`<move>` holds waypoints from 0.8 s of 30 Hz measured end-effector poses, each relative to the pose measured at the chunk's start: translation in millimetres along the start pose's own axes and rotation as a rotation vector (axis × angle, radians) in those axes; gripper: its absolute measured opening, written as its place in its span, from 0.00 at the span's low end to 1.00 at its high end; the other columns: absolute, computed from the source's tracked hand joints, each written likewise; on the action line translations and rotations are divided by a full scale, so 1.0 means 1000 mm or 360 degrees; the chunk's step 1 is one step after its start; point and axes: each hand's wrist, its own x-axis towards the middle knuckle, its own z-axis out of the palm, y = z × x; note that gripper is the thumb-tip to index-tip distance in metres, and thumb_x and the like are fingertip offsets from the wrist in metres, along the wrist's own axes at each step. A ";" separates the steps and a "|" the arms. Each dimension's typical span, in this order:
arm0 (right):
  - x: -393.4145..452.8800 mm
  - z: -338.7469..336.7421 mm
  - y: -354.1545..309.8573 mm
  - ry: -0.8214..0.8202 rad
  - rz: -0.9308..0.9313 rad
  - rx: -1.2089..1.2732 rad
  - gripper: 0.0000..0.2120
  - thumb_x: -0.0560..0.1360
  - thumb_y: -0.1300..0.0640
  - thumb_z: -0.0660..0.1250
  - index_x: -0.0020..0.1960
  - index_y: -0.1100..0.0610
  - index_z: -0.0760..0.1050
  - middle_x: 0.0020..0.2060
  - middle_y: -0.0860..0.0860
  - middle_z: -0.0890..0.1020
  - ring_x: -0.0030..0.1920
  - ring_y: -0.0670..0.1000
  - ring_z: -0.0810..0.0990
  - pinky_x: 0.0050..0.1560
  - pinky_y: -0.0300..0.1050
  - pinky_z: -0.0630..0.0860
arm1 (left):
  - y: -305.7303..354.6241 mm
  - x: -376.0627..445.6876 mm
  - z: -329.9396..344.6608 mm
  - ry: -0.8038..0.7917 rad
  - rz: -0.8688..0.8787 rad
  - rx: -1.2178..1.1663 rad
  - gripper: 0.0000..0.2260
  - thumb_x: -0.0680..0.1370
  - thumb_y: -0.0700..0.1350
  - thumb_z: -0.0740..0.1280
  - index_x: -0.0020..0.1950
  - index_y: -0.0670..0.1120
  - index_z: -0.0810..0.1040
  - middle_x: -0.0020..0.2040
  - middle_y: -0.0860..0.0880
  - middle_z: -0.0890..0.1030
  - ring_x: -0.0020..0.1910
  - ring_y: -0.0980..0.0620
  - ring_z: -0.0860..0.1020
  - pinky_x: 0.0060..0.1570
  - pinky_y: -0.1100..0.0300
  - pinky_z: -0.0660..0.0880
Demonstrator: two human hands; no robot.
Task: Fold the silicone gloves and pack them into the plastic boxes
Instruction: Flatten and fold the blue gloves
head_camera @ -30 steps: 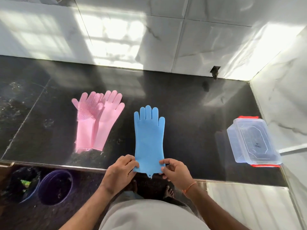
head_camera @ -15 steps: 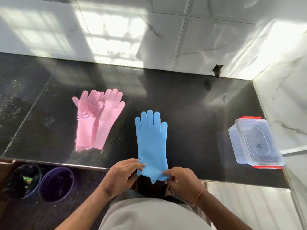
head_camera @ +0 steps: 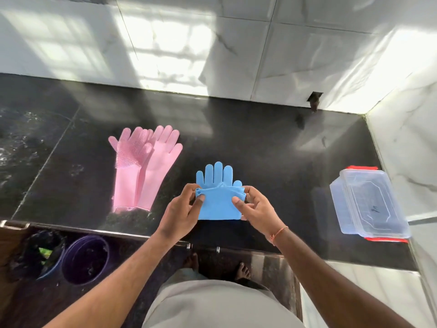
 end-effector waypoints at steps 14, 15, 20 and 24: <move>0.048 0.009 0.004 0.0140 0.0214 -0.0418 0.08 0.80 0.48 0.71 0.55 0.34 0.80 0.53 0.42 0.86 0.40 0.55 0.90 0.34 0.58 0.88 | -0.015 0.043 0.010 0.0025 -0.0440 -0.0360 0.21 0.87 0.55 0.68 0.79 0.54 0.68 0.59 0.52 0.84 0.59 0.51 0.86 0.56 0.46 0.87; 0.051 0.009 0.005 0.0177 0.0215 -0.0388 0.08 0.80 0.48 0.71 0.53 0.33 0.80 0.53 0.42 0.86 0.39 0.55 0.90 0.32 0.57 0.87 | -0.018 0.042 0.010 -0.0015 -0.0469 -0.0431 0.23 0.86 0.55 0.69 0.80 0.53 0.68 0.59 0.51 0.84 0.60 0.50 0.86 0.57 0.46 0.87; 0.064 0.009 0.007 0.0346 0.0249 -0.0307 0.05 0.81 0.50 0.71 0.55 0.40 0.80 0.51 0.47 0.87 0.44 0.52 0.89 0.29 0.54 0.86 | -0.029 0.041 0.010 -0.0121 -0.0460 -0.0233 0.29 0.83 0.49 0.74 0.82 0.53 0.68 0.62 0.54 0.83 0.53 0.50 0.87 0.58 0.54 0.87; 0.075 0.012 0.007 0.0424 0.0276 -0.0314 0.06 0.79 0.49 0.73 0.54 0.40 0.82 0.48 0.47 0.86 0.45 0.54 0.89 0.27 0.54 0.85 | -0.026 0.046 0.022 0.0040 -0.0458 0.0039 0.24 0.85 0.48 0.72 0.79 0.51 0.70 0.60 0.55 0.83 0.54 0.52 0.85 0.61 0.51 0.86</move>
